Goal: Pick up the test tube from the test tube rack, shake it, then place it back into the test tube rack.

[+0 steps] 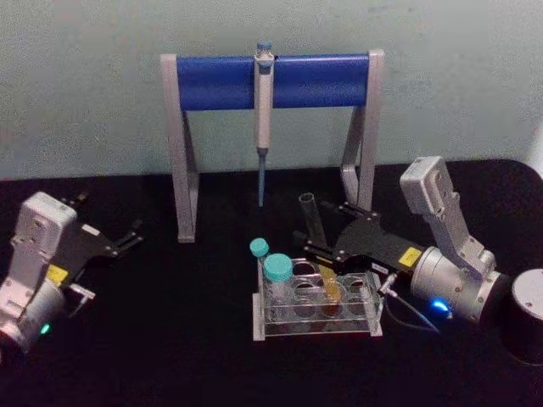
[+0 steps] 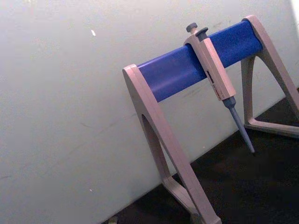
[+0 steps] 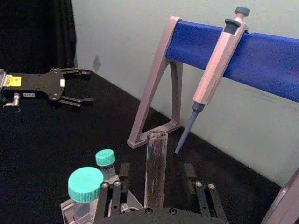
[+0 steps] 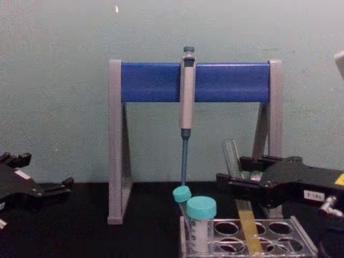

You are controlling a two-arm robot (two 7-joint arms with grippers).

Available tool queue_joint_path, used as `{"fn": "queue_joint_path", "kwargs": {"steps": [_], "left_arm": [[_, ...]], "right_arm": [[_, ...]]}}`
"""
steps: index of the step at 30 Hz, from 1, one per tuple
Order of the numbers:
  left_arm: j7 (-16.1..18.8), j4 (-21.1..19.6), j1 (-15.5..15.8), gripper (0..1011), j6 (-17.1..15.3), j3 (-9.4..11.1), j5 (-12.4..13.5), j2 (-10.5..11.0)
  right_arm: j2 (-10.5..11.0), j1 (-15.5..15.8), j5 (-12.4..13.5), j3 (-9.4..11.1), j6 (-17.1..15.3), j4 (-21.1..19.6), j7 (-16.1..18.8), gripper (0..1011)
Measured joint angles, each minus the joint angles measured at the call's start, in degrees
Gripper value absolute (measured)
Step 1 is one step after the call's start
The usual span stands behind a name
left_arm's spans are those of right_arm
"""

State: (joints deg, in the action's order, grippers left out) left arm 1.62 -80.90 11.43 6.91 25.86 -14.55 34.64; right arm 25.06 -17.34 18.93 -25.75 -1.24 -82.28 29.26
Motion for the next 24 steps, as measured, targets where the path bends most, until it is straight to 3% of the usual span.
{"fn": "queue_joint_path", "kwargs": {"steps": [12, 17, 24], "left_arm": [[0.0, 0.0, 0.0, 1001, 0.0, 0.0, 0.0, 0.0], [0.0, 0.0, 0.0, 1001, 0.0, 0.0, 0.0, 0.0], [0.0, 0.0, 0.0, 1001, 0.0, 0.0, 0.0, 0.0]], "right_arm": [[0.0, 0.0, 0.0, 0.0, 0.0, 0.0, 0.0, 339], [0.0, 0.0, 0.0, 0.0, 0.0, 0.0, 0.0, 223], [0.0, 0.0, 0.0, 0.0, 0.0, 0.0, 0.0, 218]]}}
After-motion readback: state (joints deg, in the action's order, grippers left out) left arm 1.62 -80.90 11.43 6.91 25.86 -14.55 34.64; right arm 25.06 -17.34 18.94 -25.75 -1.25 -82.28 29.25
